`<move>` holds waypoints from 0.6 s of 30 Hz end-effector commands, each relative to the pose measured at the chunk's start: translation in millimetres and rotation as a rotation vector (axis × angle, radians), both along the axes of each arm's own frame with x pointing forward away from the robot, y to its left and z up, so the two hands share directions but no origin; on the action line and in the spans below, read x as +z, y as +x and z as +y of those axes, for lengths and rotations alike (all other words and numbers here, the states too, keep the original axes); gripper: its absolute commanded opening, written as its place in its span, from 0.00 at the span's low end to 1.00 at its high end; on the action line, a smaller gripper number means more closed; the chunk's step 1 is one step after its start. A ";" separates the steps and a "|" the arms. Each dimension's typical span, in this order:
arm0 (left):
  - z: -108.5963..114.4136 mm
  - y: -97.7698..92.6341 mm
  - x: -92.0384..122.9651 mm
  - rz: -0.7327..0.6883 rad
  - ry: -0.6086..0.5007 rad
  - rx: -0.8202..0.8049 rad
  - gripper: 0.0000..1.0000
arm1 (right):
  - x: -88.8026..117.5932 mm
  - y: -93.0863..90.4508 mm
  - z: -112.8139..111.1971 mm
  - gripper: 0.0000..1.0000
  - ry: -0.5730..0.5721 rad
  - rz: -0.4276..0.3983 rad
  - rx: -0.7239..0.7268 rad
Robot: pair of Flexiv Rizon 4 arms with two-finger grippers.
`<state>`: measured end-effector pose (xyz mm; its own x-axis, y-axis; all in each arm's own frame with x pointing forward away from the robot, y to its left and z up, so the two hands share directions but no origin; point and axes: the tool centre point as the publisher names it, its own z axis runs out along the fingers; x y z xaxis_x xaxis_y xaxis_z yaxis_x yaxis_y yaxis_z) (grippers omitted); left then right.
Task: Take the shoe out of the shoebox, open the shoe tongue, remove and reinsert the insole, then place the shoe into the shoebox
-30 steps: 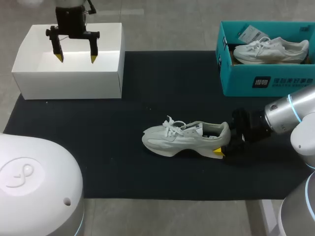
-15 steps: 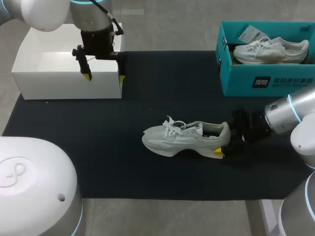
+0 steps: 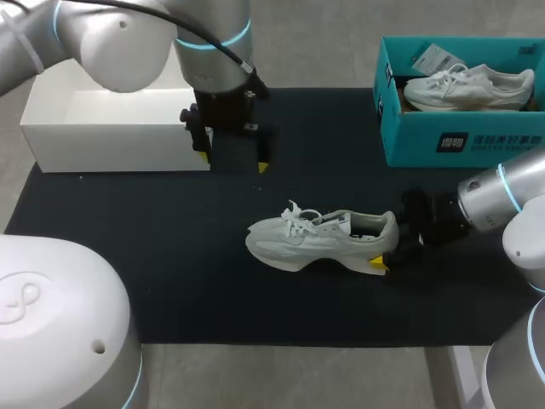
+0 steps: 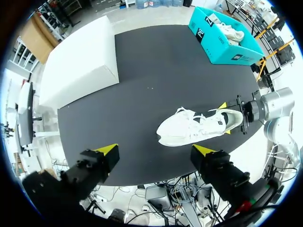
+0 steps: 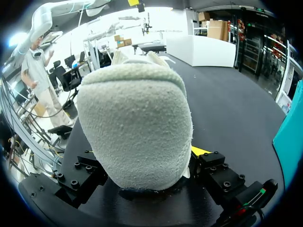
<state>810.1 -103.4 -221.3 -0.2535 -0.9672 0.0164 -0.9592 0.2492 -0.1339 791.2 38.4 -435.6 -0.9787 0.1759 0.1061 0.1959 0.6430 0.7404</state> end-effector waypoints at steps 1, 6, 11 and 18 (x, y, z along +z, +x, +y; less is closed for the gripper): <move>-25.8 -8.9 -12.9 -0.005 0.029 0.014 1.00 | -3.5 0.1 2.0 0.00 -0.001 -0.002 -0.002; -49.3 -13.1 -21.7 0.023 0.064 0.040 1.00 | -3.5 0.1 2.0 0.00 -0.001 -0.002 -0.002; -70.5 -18.2 -33.0 -0.012 0.092 0.025 1.00 | -3.5 0.1 2.0 0.00 -0.001 -0.002 -0.002; -101.1 -17.6 -48.8 -0.023 0.099 -0.025 1.00 | -3.5 0.1 2.0 0.00 -0.001 -0.002 -0.002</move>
